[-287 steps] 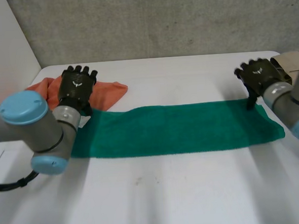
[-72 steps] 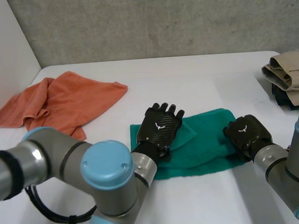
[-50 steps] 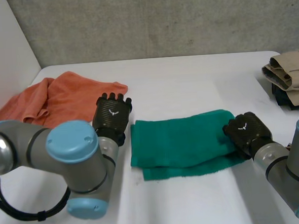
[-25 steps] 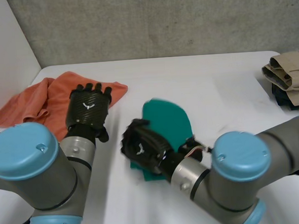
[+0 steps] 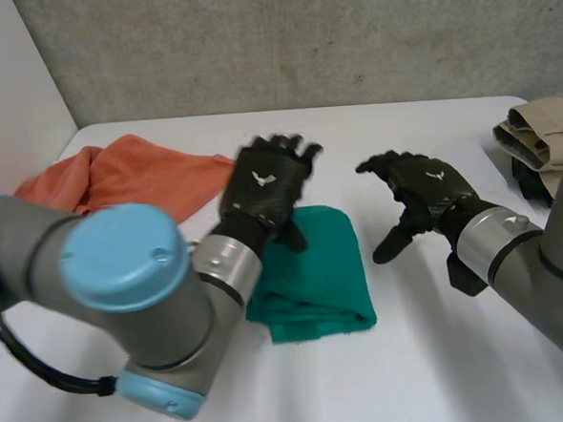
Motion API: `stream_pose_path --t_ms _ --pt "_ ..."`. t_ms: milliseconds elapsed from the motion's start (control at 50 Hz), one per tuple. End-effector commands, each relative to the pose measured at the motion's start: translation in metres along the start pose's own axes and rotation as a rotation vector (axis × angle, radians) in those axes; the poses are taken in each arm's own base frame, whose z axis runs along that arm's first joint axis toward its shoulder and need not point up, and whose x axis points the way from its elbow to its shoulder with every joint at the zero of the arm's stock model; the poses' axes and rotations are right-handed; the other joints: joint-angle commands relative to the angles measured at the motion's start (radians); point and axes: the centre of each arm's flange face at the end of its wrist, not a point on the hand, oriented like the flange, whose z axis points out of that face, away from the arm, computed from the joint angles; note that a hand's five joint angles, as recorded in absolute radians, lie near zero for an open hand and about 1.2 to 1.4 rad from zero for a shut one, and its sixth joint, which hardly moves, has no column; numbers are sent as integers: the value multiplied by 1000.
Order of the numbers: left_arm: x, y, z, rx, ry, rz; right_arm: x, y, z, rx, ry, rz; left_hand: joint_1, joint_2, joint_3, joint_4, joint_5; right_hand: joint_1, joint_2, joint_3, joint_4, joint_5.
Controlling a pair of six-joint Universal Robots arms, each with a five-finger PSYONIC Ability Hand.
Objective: Fold the laundry.
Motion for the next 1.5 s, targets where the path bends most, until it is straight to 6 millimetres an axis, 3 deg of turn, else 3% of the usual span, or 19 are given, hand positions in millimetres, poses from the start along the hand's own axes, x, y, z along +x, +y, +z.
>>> stream_pose_path --t_ms 20,100,220,360,420,520,540,620,660,780,940,1000,1060,1240,1420,1500 --pt "4 45 7 -213 -33 27 10 15 32 -102 5 -73 26 12 7 13 3 -23 -46 -40 -59 -63" --pt "-4 57 3 -290 -92 102 2 24 43 -155 -23 -72 26 12 7 13 3 -23 -46 -40 -59 -63" --pt "-11 71 -4 -359 -104 181 -40 51 53 -227 -134 -124 20 6 1 7 -3 -23 -46 -40 -59 -63" --pt "-8 76 -9 -379 -87 186 -36 76 69 -276 -124 -238 15 1 -5 2 -9 -23 -46 -40 -59 -63" --pt "-11 73 -7 -369 -94 187 -36 74 70 -269 -96 -279 17 3 -2 4 -6 -23 -46 -40 -59 -63" --pt "-17 50 -2 -306 -104 180 -37 45 59 -199 -56 -360 26 12 7 13 3 -23 -46 -40 -59 -63" --pt "-22 31 1 -249 -103 173 -37 38 56 -183 -51 -363 44 30 24 31 20 -23 -46 -40 -59 -63" --pt "-38 -13 2 -124 -51 155 -39 19 37 -129 -42 -364 67 53 48 54 44 -23 -46 -40 -59 -63" --pt "-42 -25 1 -88 -7 150 -40 18 30 -114 -43 -364 67 53 48 54 44 -23 -46 -40 -59 -63" --pt "-35 -57 -20 -25 260 121 -52 40 -4 -51 -82 -396 62 48 42 49 38 -23 -46 -40 -59 -63" --pt "-24 -66 -41 -63 450 74 -76 92 -23 -5 -171 -427 47 33 27 34 23 -23 -46 -40 -59 -63" --pt "-25 -70 -43 -52 447 77 -77 110 -16 -23 -176 -450 41 27 21 28 17 -23 -46 -40 -59 -63" --pt "-25 -70 -43 -50 445 78 -76 116 -11 -24 -175 -474 38 24 18 25 14 -23 -46 -40 -59 -63" --pt "-25 -66 -44 -62 447 74 -77 114 14 92 -161 -513 29 15 10 16 5 -23 -46 -40 -59 -63" --pt "-25 -66 -43 -54 444 76 -79 124 33 95 -161 -561 29 15 10 16 5 -23 -46 -40 -59 -63" --pt "-26 -66 -42 -54 443 75 -80 115 41 129 -156 -564 26 12 7 13 3 163 140 146 127 123"
